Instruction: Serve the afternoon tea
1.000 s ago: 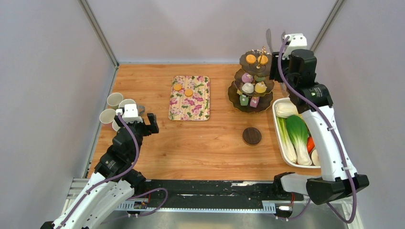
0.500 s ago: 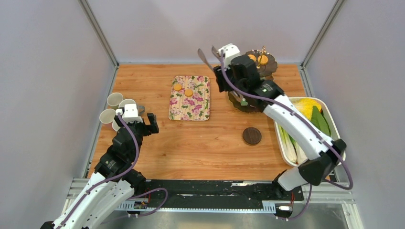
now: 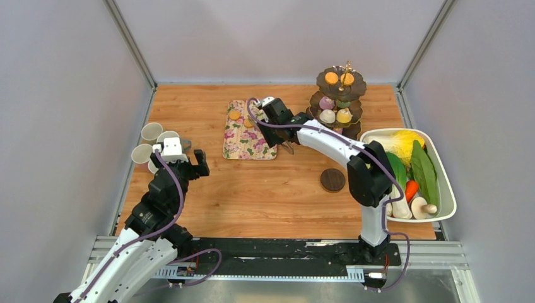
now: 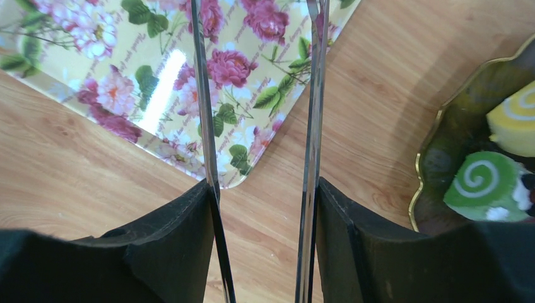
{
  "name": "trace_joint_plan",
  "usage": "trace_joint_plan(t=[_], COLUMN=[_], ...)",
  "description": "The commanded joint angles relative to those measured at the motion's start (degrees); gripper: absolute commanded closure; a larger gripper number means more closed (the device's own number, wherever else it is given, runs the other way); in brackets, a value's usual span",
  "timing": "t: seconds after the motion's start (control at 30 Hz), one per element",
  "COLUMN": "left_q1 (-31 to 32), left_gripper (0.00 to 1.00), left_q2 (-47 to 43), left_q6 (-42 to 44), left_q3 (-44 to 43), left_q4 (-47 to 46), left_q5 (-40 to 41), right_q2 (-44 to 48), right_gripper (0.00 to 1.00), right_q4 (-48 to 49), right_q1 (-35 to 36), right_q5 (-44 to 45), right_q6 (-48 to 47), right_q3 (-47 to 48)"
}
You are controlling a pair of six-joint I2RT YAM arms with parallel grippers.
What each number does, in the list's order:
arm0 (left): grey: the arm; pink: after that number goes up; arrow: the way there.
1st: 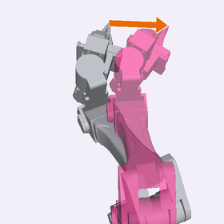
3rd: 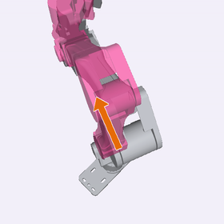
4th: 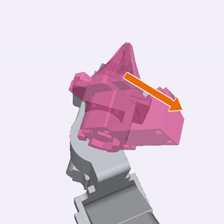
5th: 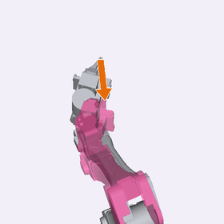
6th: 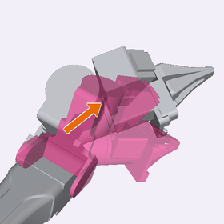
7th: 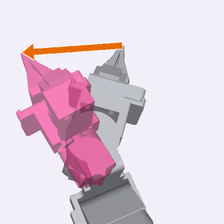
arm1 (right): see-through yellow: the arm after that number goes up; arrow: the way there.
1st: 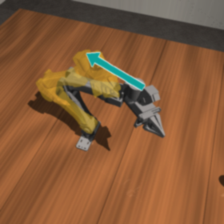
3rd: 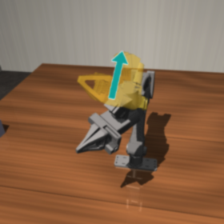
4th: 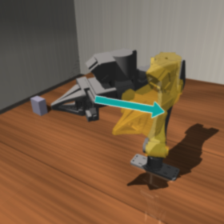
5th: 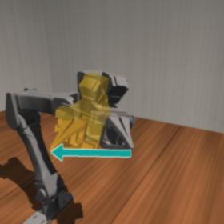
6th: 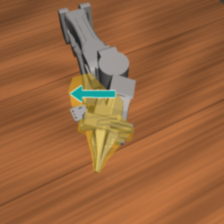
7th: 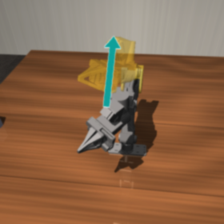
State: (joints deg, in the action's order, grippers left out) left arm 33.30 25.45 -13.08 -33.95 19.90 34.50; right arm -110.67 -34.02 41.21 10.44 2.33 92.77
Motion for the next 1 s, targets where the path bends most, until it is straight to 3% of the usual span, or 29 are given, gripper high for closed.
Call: trace_joint_plan(t=[0.0, 0.53, 0.77, 0.97], left_q1=[0.1, 0.1, 0.0, 0.1], left_gripper=[0.00, 0.00, 0.00, 0.00], left_q2=[0.2, 0.3, 0.1, 0.0], left_q6=[1.0, 1.0, 0.9, 0.9], left_q3=[0.0, 0.0, 0.0, 0.0], left_q4=[-1.1, -0.9, -0.8, -1.0], left_q5=[0.7, 0.6, 0.6, 0.4], right_q2=[-3.1, -13.7, -14.0, -8.8], right_gripper=[0.43, 0.44, 0.53, 0.61], right_q4=[4.2, 5.7, 5.5, 4.2], right_q1=[0.6, 0.7, 0.7, 0.8], right_q5=[-0.8, -1.9, -1.4, 1.0], right_q6=[0.6, -1.9, -2.0, -2.8], right_q3=[2.9, 9.1, 9.7, 6.5])
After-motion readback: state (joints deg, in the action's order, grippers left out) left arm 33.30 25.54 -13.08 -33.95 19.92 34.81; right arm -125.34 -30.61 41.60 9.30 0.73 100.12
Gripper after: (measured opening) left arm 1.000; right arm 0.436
